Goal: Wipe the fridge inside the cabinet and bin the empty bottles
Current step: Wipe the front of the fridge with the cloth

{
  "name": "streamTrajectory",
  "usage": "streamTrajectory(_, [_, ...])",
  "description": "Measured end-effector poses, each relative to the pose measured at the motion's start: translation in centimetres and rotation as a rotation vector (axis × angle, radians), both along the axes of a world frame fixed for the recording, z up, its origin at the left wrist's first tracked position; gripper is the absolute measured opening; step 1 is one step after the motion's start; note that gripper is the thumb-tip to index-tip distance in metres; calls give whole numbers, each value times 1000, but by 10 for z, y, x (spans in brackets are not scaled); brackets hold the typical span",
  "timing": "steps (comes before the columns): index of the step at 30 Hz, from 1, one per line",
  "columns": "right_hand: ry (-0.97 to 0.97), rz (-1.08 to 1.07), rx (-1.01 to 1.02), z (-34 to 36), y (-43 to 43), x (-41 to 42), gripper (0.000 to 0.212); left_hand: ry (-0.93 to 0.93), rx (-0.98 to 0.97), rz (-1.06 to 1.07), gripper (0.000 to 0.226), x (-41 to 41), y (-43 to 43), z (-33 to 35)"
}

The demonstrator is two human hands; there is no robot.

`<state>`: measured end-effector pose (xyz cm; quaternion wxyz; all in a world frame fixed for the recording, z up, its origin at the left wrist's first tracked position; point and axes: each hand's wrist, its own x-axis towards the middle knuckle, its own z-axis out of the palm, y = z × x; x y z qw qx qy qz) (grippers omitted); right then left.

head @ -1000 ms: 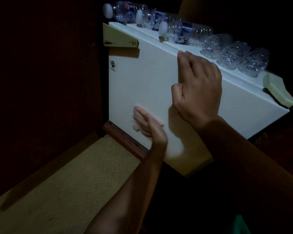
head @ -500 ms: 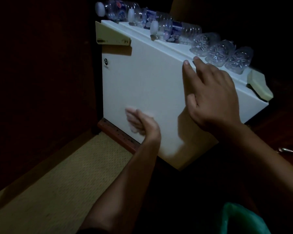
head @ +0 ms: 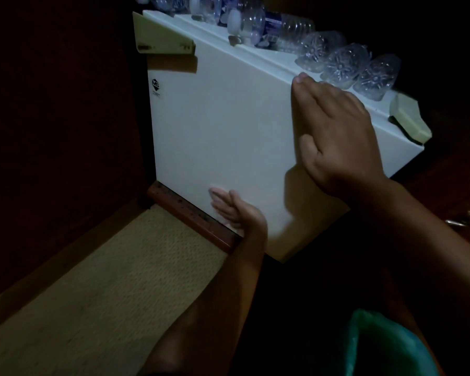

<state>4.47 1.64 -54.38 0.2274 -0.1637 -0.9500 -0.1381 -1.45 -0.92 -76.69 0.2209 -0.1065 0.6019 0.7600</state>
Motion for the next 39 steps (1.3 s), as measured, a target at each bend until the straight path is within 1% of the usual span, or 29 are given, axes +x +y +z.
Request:
streamTrajectory(1, [-1, -1, 3, 0, 0, 0, 78, 93, -41, 12, 96, 4, 6, 7])
streamTrajectory(2, [-6, -4, 6, -1, 0, 1, 79, 229, -84, -13, 81, 9, 11, 17])
streamTrajectory(3, [-7, -5, 11, -1, 0, 1, 79, 419, -173, -72, 64, 20, 9, 41])
streamTrajectory(4, [-4, -5, 17, -1, 0, 1, 78, 553, -166, -93, 57, 28, 12, 50])
streamTrajectory(5, [-2, -4, 22, -1, 0, 1, 78, 673, -149, -84, 58, 30, 14, 49])
streamTrajectory(6, [-4, 0, 19, -1, 0, 1, 78, 744, -145, -61, 59, 32, 18, 41])
streamTrajectory(8, [-4, 2, 4, 0, -1, 2, 78, 824, -186, -8, 60, 29, 16, 12])
streamTrajectory(12, [16, 16, 27, -2, -1, 1, 77, 542, -198, -52, 57, 27, 7, -49])
streamTrajectory(15, [43, 20, 50, -4, -3, -1, 76, 463, -138, -26, 60, 29, 10, -32])
streamTrajectory(17, [49, 23, 52, -4, -3, -1, 76, 592, -135, 11, 56, 26, 14, -4])
streamTrajectory(19, [48, 15, 53, -5, -2, 0, 76, 749, -136, 15, 57, 23, 17, 17])
streamTrajectory(21, [24, 7, 65, -6, -1, 1, 78, 820, -131, 25, 57, 17, 20, 22])
streamTrajectory(23, [-48, -3, 48, -3, -2, 3, 81, 843, -164, 48, 56, 17, 20, 5])
streamTrajectory(24, [-87, -14, 25, 0, -2, 5, 82, 796, -190, 42, 56, 18, 18, -11])
streamTrajectory(26, [-127, -45, 6, 5, -5, 19, 83, 608, -198, 23, 58, 19, 13, -43])
streamTrajectory(28, [-71, -82, 71, 1, -12, 42, 80, 436, -130, 11, 65, 19, 10, -59])
streamTrajectory(29, [-12, -99, 123, -3, -16, 56, 76, 357, -92, 17, 70, 21, 11, -56])
streamTrajectory(30, [47, -121, 168, -8, -20, 70, 72, 319, -83, 38, 73, 24, 14, -44])
streamTrajectory(31, [100, -149, 193, -13, -24, 84, 68, 328, -96, 47, 78, 30, 19, -28])
streamTrajectory(32, [152, -171, 198, -18, -28, 98, 65, 393, -131, 22, 81, 40, 21, -10])
streamTrajectory(33, [210, -178, 201, -21, -30, 111, 61, 526, -183, -36, 77, 53, 23, 7])
streamTrajectory(34, [266, -184, 214, -25, -29, 121, 58, 690, -253, -83, 66, 66, 26, 16])
streamTrajectory(35, [299, -206, 237, -28, -27, 129, 57, 797, -274, -113, 62, 76, 29, 22])
streamTrajectory(37, [284, -270, 309, -33, -18, 135, 60, 852, -287, -118, 74, 82, 33, 22])
streamTrajectory(39, [268, -282, 359, -38, -10, 138, 63, 900, -273, -80, 62, 79, 32, 9])
